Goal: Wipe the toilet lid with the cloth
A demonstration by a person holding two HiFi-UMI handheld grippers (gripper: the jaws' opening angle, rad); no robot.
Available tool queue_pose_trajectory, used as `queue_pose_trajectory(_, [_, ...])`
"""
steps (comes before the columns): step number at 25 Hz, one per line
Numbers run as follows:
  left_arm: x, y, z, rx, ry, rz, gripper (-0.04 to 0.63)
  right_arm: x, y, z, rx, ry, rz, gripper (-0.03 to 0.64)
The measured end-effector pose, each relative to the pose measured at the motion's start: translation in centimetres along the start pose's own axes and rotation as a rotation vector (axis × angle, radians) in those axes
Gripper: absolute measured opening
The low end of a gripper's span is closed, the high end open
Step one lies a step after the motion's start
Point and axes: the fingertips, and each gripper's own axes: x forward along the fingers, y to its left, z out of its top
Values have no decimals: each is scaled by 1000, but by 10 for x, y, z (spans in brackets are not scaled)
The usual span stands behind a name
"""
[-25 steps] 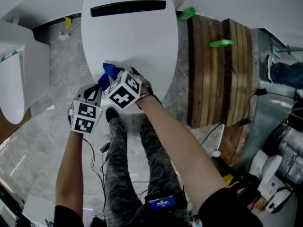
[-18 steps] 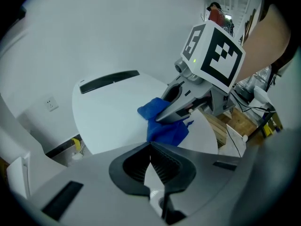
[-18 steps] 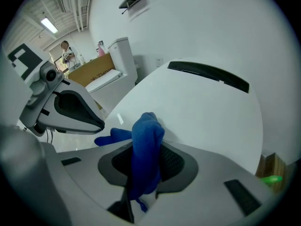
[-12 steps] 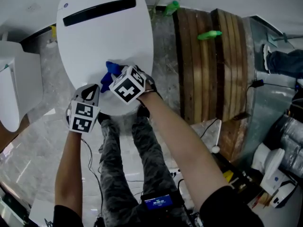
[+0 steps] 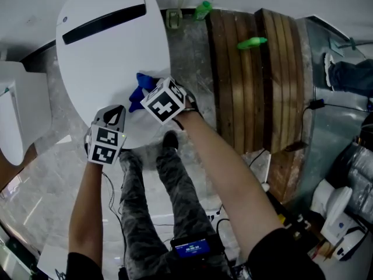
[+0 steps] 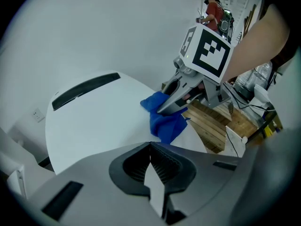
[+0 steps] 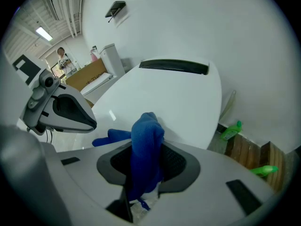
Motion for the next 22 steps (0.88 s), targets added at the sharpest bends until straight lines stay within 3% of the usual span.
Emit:
queue_pose_trajectory(11, [15, -41, 16, 63, -3, -72, 11, -20, -27, -35, 150, -10, -66, 123])
queue_pose_trajectory(18, [-4, -34, -21, 84, 7, -90, 11, -24, -4, -60, 316, -36, -160, 106])
queue_pose_trajectory(22, [-19, -27, -42, 75, 0, -92, 12, -22, 21, -70, 324, -23, -194, 101])
